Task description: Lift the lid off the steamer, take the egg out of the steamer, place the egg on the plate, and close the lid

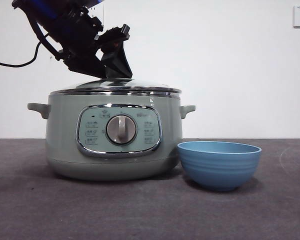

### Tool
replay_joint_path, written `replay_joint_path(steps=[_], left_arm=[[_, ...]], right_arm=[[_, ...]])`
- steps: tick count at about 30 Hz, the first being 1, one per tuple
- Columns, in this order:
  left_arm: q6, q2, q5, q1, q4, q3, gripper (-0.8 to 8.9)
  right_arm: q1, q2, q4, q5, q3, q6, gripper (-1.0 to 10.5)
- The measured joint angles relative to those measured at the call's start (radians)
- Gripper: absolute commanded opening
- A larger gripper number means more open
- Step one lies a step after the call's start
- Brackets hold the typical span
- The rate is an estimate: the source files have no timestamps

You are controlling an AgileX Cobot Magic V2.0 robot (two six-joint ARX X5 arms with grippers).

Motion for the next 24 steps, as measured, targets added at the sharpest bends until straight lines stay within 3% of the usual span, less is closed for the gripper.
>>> replay_joint_path(steps=[3, 6, 8, 17, 24], left_arm=[[0.000, 0.000, 0.000, 0.000, 0.000, 0.000, 0.65], [0.000, 0.000, 0.000, 0.000, 0.000, 0.000, 4.09], [0.000, 0.000, 0.000, 0.000, -0.001, 0.000, 5.44], [-0.001, -0.005, -0.003, 0.000, -0.130, 0.082, 5.40], [-0.001, -0.059, -0.003, 0.000, -0.364, 0.263, 5.39]], right_arm=[[0.000, 0.000, -0.003, 0.000, 0.000, 0.000, 4.1], [0.000, 0.000, -0.003, 0.000, 0.000, 0.000, 4.1], [0.000, 0.000, -0.003, 0.000, 0.000, 0.000, 4.1], [0.000, 0.000, -0.010, 0.000, 0.000, 0.000, 4.1], [0.000, 0.000, -0.050, 0.000, 0.000, -0.009, 4.1]])
